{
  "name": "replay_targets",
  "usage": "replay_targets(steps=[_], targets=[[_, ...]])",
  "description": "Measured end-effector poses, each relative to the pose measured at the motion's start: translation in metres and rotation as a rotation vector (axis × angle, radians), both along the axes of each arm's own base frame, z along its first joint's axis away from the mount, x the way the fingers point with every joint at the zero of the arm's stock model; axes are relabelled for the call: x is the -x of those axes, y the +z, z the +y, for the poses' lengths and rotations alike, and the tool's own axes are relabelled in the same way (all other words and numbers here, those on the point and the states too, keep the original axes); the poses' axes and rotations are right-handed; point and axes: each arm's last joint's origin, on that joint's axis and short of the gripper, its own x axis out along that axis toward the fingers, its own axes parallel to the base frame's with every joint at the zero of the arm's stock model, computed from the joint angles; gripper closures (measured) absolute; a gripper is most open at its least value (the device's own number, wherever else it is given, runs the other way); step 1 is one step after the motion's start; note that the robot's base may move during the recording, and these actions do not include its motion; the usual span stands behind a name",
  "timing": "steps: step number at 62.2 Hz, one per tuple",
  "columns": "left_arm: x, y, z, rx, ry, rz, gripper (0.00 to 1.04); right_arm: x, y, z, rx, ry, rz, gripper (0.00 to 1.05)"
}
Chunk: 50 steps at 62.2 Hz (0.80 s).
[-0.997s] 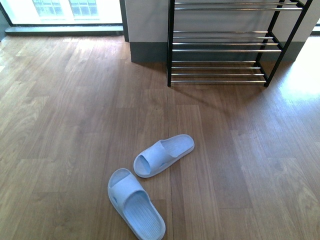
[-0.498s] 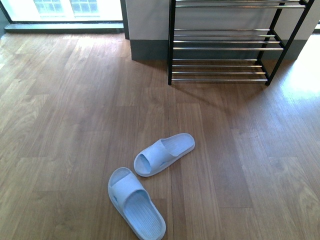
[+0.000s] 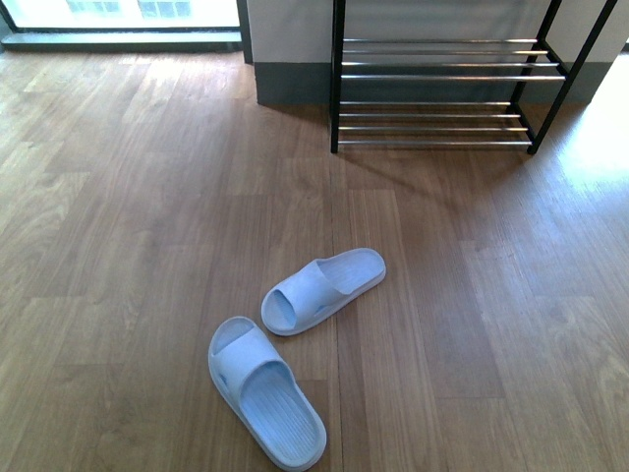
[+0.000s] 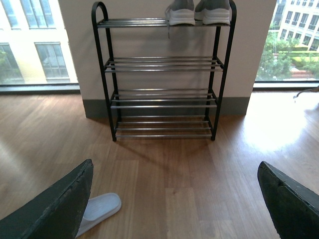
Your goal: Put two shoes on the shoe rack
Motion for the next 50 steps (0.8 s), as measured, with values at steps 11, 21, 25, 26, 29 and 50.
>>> replay_targets(steps=[11,21,25,26,29,50], targets=[[0.000,0.000,0.000,0.000,0.000,0.000,0.09,0.000,0.000,0.000,0.000,0.000,0.000,0.09],[0.000,0.000,0.000,0.000,0.000,0.000,0.09,0.000,0.000,0.000,0.000,0.000,0.000,0.09],[0.000,0.000,0.000,0.000,0.000,0.000,0.09,0.000,0.000,0.000,0.000,0.000,0.000,0.09],[0.000,0.000,0.000,0.000,0.000,0.000,0.09,0.000,0.000,0.000,0.000,0.000,0.000,0.09],[0.000,0.000,0.000,0.000,0.000,0.000,0.09,0.000,0.000,0.000,0.000,0.000,0.000,0.09],[-0.045,-0.017,0.000,0.397,0.303,0.486,0.09,0.000,0.000,0.000,0.000,0.000,0.000,0.09]])
